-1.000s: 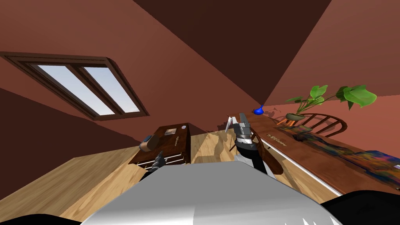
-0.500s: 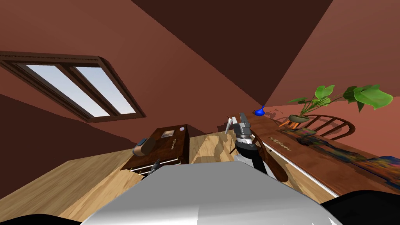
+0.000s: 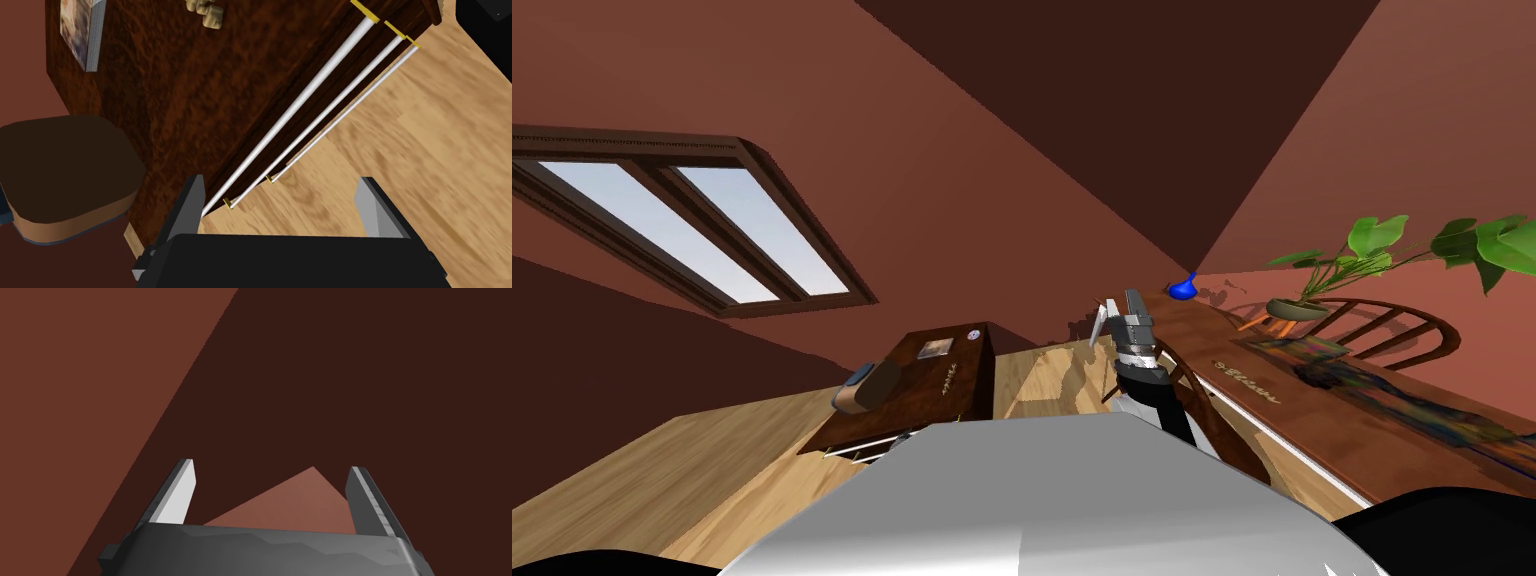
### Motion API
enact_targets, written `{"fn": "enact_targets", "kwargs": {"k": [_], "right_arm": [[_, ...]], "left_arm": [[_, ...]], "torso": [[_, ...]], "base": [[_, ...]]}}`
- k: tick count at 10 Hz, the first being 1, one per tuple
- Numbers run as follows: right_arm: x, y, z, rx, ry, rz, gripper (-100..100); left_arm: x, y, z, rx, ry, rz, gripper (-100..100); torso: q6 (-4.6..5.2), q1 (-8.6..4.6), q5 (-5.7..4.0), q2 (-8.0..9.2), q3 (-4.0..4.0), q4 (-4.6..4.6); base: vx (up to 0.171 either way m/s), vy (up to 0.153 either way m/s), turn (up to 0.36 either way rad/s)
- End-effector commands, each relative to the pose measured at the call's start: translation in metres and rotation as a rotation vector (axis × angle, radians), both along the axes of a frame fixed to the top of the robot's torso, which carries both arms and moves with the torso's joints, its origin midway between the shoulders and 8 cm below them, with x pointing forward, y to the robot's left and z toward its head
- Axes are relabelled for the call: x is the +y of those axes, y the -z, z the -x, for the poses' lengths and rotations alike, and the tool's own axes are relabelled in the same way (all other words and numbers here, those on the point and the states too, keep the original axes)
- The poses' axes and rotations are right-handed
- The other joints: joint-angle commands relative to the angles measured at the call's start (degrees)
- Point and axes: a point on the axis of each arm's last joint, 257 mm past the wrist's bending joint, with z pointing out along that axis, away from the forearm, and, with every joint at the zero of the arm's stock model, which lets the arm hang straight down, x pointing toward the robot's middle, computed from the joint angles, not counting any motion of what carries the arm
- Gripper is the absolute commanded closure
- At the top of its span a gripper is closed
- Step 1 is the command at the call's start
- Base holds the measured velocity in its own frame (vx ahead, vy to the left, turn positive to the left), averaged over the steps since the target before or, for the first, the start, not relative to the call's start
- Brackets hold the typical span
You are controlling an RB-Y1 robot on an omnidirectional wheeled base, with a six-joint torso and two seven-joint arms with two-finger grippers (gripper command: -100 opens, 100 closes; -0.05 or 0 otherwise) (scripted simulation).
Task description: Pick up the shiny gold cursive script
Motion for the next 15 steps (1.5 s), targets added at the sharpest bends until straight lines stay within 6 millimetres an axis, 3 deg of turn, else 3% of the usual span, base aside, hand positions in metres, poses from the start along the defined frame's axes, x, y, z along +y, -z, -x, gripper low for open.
{"fn": "enact_targets", "kwargs": {"k": [1, 2, 3, 6, 15], "right_arm": [[0.0, 0.0, 0.0, 0.0, 0.0, 0.0, 0], [0.0, 0.0, 0.0, 0.0, 0.0, 0.0, 0], [0.0, 0.0, 0.0, 0.0, 0.0, 0.0, 0], [0.0, 0.0, 0.0, 0.0, 0.0, 0.0, 0], [0.0, 0.0, 0.0, 0.0, 0.0, 0.0, 0]], "left_arm": [[0.0, 0.003, 0.006, 0.022, -0.009, 0.01, -100], [0.009, 0.014, 0.023, 0.069, -0.056, 0.038, -100], [0.008, 0.016, 0.025, 0.081, -0.057, 0.044, -100], [0.024, 0.035, 0.058, 0.171, -0.153, 0.104, -100], [0.043, 0.058, 0.119, 0.352, -0.377, 0.269, -100]], "torso": [[0.0, 0.0, 0.0, 0.0, 0.0, 0.0], [0.0, 0.08, 0.01, 0.18, 0.1, 0.04], [0.0, 0.08, 0.02, 0.09, 0.06, 0.03], [0.0, 0.09, 0.02, -0.1, -0.06, -0.02], [0.0, 0.11, 0.02, -0.1, -0.05, -0.02]], "base": [[0.051, -0.008, -0.001], [0.098, -0.013, 0.016], [0.099, -0.021, 0.018], [0.157, -0.022, 0.025], [0.164, -0.012, 0.029]]}}
